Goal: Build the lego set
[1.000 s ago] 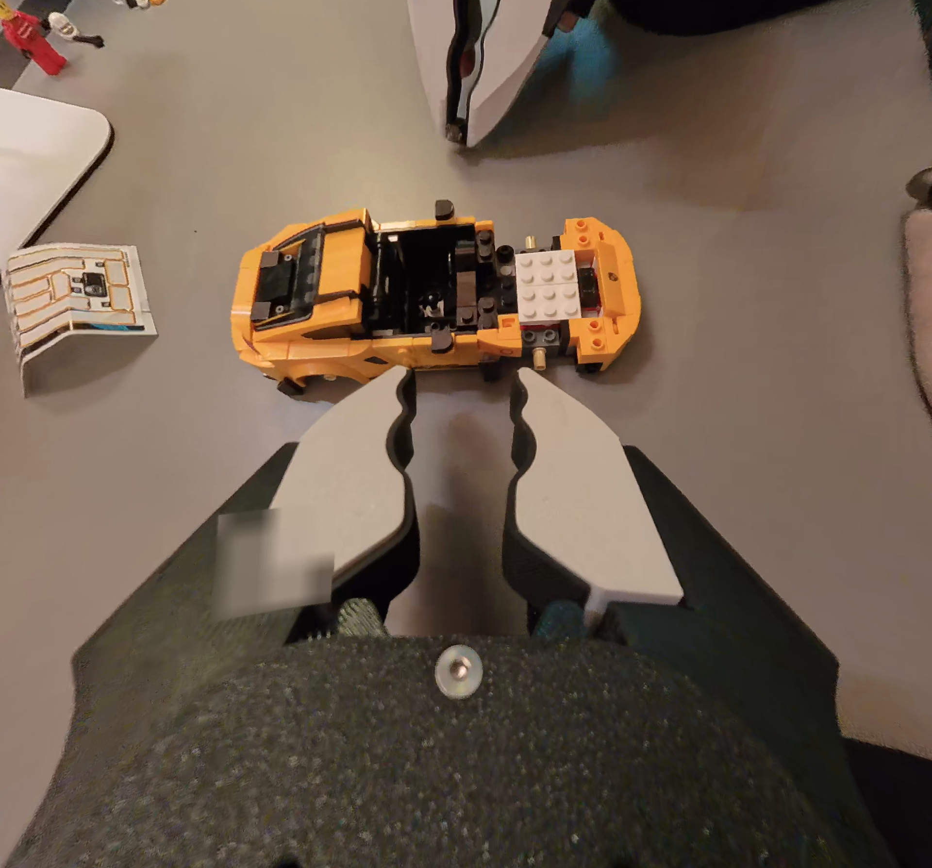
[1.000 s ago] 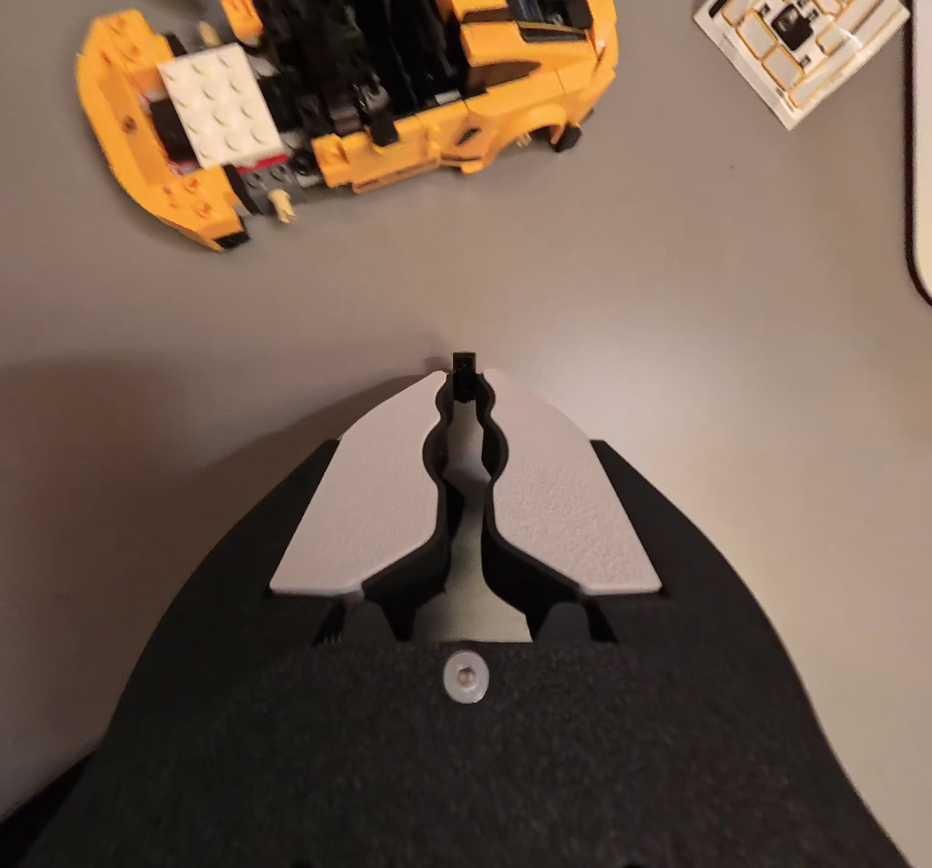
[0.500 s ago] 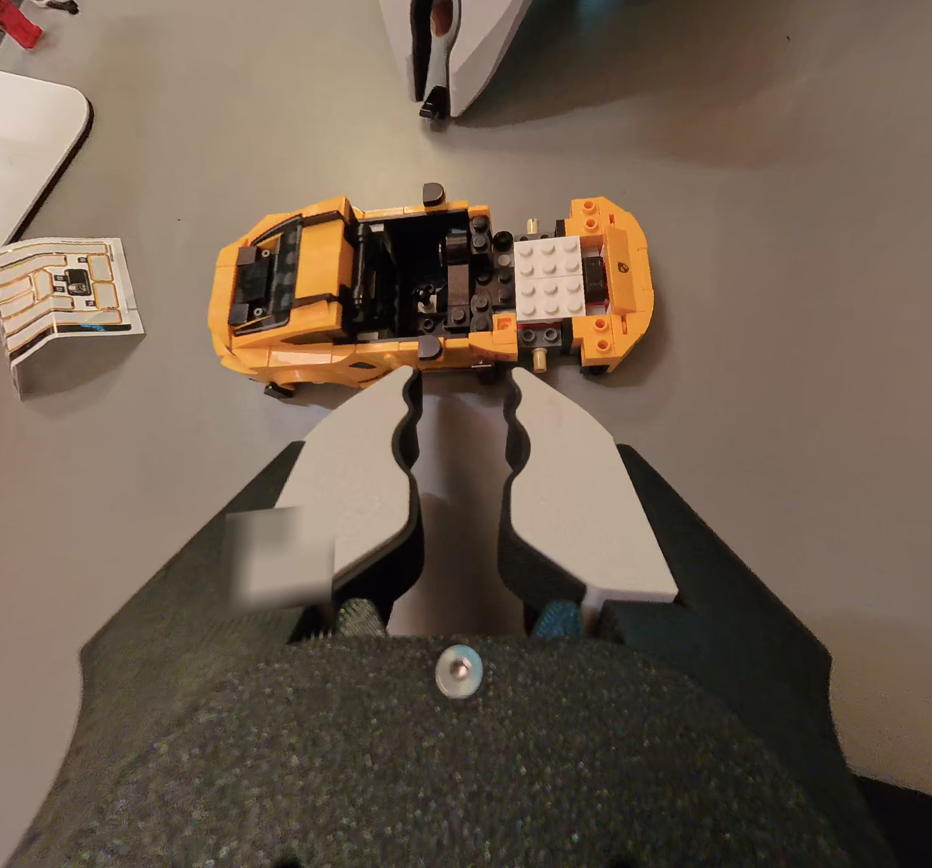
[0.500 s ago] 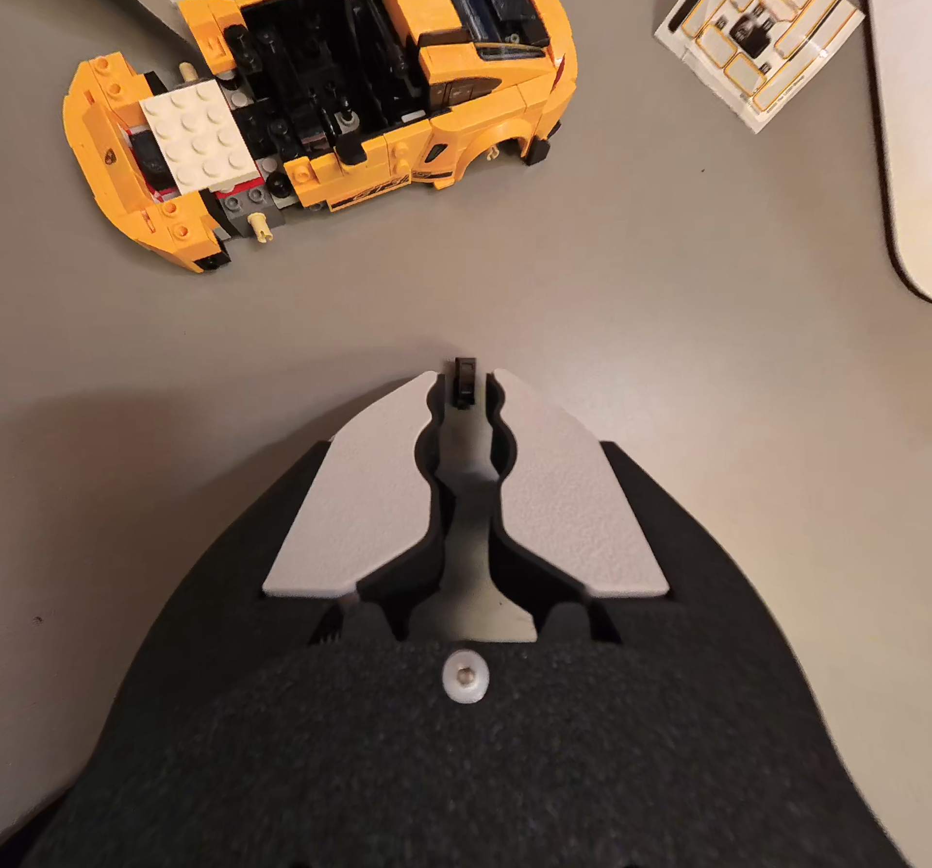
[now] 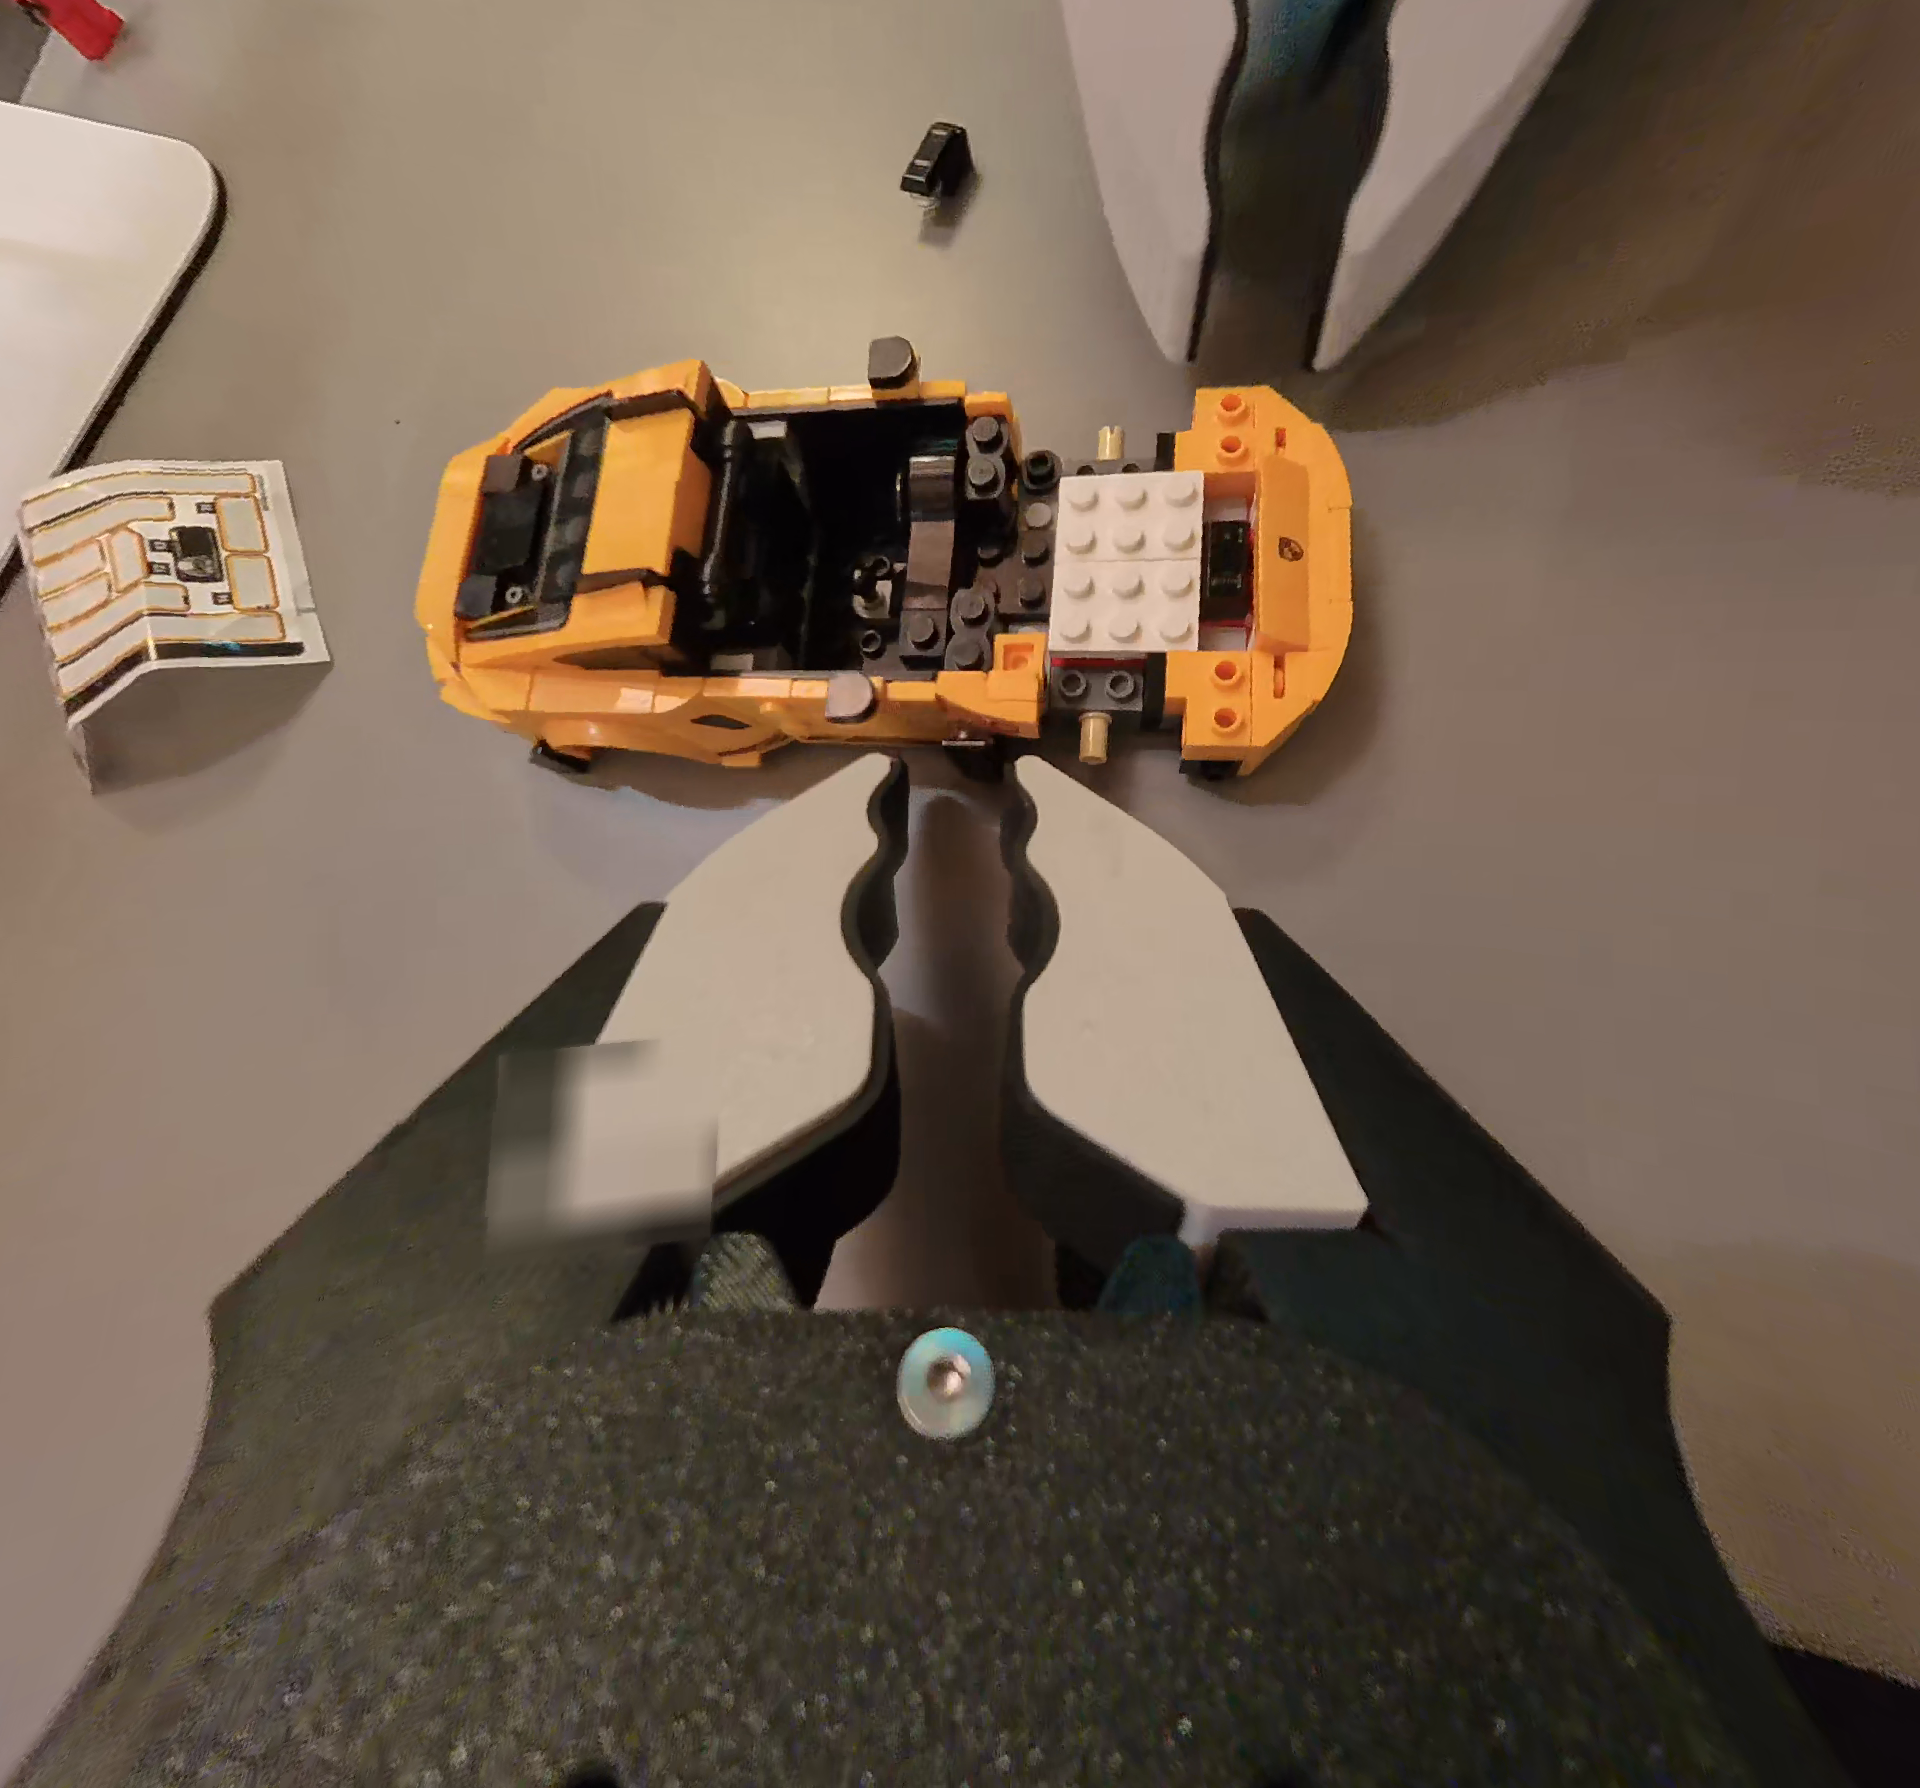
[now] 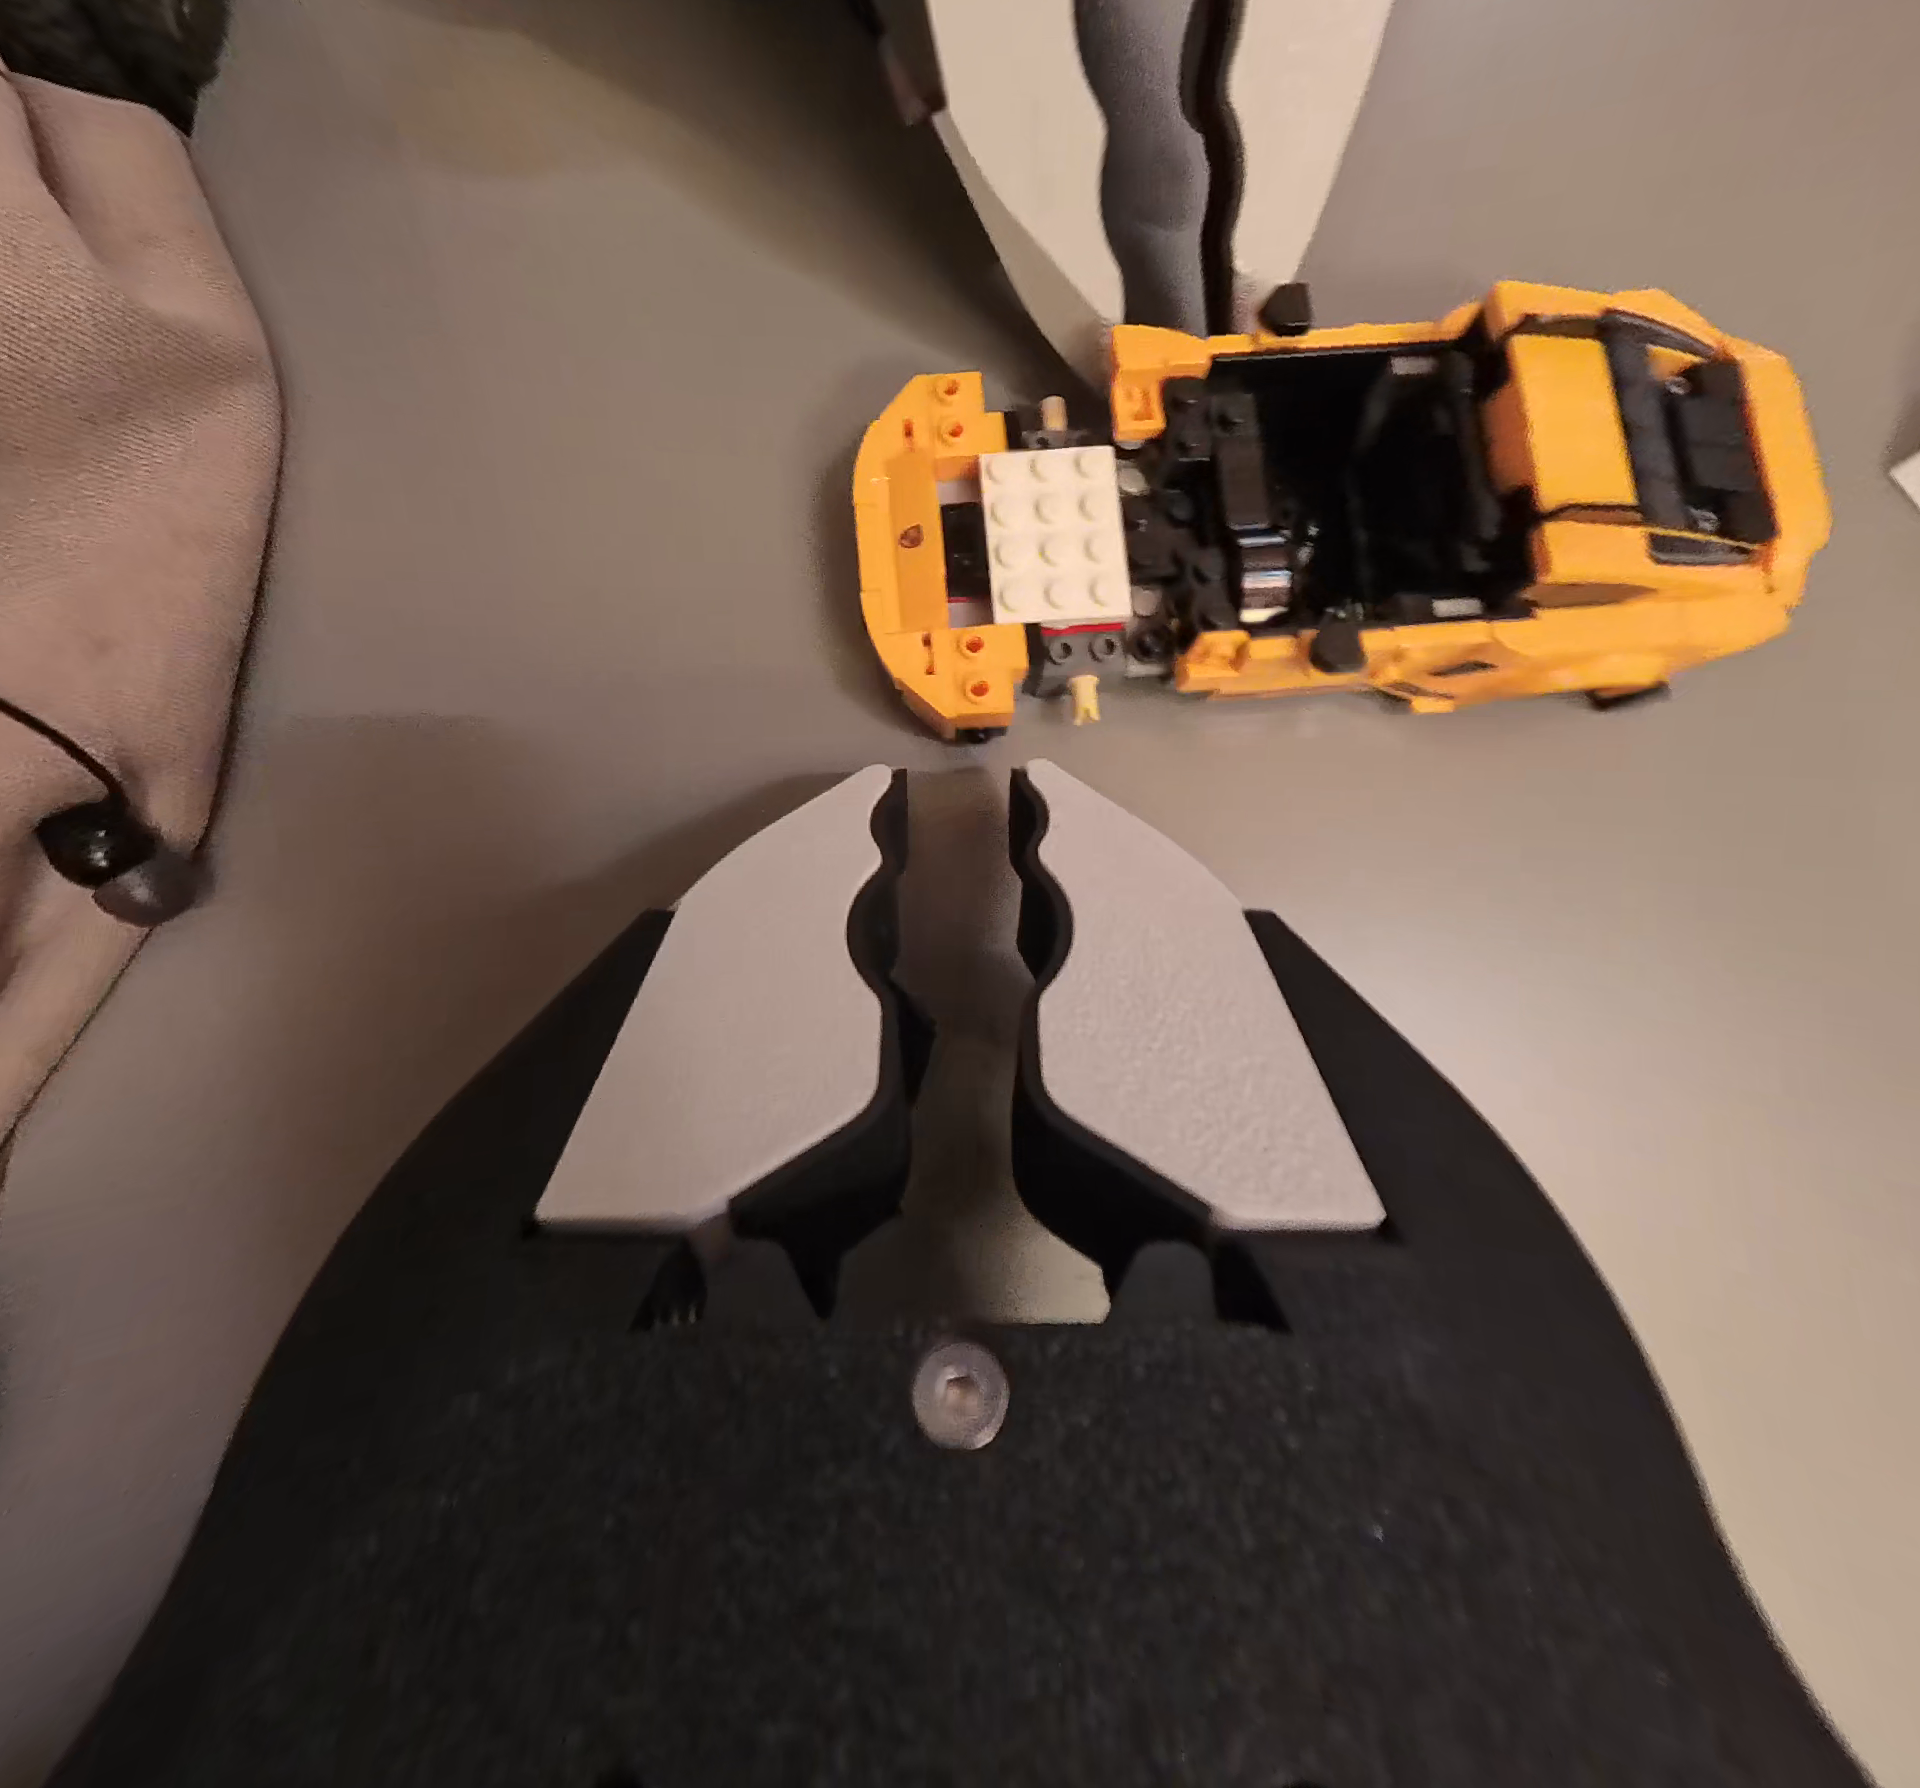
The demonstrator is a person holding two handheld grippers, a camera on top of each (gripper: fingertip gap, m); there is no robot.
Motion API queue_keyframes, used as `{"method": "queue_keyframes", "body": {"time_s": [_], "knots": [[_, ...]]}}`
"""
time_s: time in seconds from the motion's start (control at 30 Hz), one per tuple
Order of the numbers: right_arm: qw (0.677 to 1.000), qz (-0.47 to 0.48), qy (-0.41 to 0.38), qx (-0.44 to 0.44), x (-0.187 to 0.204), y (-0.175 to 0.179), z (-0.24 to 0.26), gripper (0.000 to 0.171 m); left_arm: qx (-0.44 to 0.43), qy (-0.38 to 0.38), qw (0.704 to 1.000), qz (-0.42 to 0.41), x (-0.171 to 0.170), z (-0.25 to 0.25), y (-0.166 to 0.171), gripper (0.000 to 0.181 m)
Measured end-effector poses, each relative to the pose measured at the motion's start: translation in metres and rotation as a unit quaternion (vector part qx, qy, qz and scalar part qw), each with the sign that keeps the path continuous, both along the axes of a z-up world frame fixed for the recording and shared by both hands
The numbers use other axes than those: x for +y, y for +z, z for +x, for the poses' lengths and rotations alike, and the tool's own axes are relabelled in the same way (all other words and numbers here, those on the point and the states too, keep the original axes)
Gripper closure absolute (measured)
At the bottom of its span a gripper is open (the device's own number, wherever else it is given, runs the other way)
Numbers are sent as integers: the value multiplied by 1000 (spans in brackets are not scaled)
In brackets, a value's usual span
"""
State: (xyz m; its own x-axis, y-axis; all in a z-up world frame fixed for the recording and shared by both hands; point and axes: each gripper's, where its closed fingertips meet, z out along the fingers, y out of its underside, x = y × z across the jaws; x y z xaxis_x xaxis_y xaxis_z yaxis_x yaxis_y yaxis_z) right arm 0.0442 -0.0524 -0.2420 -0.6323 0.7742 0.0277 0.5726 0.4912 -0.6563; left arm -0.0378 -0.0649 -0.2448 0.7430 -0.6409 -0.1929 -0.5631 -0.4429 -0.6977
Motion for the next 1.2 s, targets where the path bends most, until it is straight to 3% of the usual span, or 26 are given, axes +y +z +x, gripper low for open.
{"method": "queue_keyframes", "body": {"time_s": [0.77, 1.2], "knots": [[999, -26, -7, 24, -11, -1, -12, 155, -56, -36, 998, 20, -9, 4, 17, 178], [999, -36, -15, 33, -14, -1, -17, 160, -38, -23, 999, 13, -6, 3, 12, 176]]}}
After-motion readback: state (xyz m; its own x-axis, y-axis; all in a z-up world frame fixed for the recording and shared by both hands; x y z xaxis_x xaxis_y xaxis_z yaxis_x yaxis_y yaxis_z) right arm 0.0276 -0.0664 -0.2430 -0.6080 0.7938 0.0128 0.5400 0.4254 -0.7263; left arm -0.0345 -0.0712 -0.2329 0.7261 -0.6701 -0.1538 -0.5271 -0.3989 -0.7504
